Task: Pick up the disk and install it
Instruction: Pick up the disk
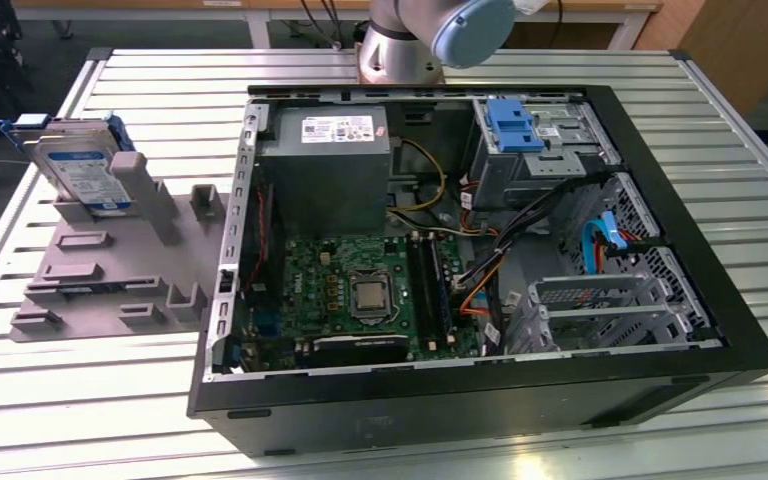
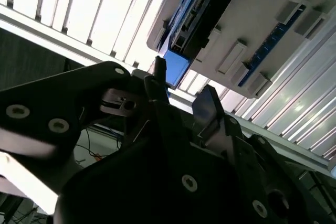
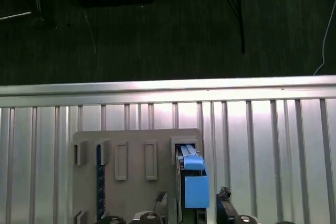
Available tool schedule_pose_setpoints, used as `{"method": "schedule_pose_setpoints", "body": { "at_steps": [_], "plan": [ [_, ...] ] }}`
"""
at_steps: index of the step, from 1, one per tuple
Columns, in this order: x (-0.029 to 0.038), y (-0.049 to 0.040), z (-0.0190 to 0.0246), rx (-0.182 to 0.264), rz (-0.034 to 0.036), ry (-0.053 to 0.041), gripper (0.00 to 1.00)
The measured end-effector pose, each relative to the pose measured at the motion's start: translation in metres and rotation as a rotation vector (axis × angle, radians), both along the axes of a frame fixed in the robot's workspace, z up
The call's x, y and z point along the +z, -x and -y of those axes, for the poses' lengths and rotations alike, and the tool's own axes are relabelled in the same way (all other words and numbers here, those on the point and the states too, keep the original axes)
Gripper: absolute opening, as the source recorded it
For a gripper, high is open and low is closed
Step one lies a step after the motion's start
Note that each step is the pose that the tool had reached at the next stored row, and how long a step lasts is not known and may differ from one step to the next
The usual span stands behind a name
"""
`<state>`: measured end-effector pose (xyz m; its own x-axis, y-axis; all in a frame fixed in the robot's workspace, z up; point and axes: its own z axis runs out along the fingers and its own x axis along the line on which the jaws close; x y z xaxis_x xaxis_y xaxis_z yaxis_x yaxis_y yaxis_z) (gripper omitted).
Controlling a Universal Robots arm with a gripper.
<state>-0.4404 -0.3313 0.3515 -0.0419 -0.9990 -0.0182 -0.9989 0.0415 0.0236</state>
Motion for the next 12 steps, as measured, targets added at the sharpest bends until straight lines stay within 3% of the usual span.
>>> {"method": "schedule_pose_setpoints", "body": {
  "at_steps": [5, 6, 12],
  "plan": [
    [-0.0067, 0.0010, 0.0000, 0.009, -0.0001, 0.0000, 0.58],
    [-0.0086, 0.0013, 0.0000, 0.009, 0.0000, 0.0000, 0.65],
    [-0.0195, 0.0026, 0.0000, 0.010, 0.0000, 0.0000, 0.65]
  ]
}}
